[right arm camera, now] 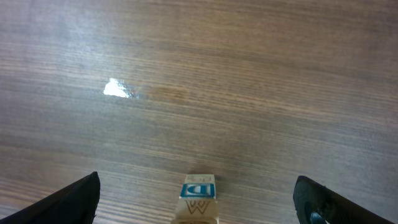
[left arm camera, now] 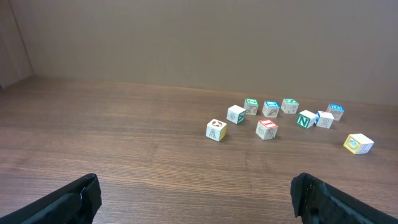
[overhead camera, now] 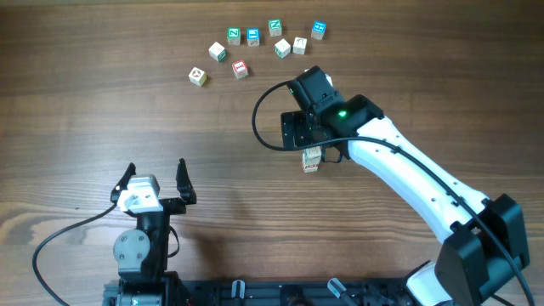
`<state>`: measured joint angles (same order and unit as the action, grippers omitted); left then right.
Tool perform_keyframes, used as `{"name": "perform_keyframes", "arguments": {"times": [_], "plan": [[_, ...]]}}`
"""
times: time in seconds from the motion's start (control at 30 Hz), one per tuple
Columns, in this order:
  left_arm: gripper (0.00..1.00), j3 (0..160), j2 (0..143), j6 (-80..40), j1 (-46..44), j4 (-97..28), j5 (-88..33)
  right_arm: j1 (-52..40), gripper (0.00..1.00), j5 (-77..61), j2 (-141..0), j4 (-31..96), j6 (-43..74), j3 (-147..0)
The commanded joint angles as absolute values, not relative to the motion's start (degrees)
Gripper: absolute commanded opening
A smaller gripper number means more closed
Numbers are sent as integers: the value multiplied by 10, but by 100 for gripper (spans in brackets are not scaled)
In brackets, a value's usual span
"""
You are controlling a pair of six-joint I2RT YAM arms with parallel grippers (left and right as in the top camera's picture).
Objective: Form a tower
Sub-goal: 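Open the right gripper and lift away from the stack, then move the right gripper to the cluster above the turtle 3 block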
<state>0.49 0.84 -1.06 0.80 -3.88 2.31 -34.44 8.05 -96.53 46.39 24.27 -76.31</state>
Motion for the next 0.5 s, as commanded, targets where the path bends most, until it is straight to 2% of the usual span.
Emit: {"name": "perform_keyframes", "arguments": {"times": [0.0,0.37,0.47], "plan": [[100,3,6,0,11,-39,30,-339,100,32,-975,467,194,-781],[100,3,6,0,11,-39,30,-264,99,-98,-975,512,162,-812],[100,3,6,0,11,-39,31,-240,100,-99,-975,604,128,-907]]}}
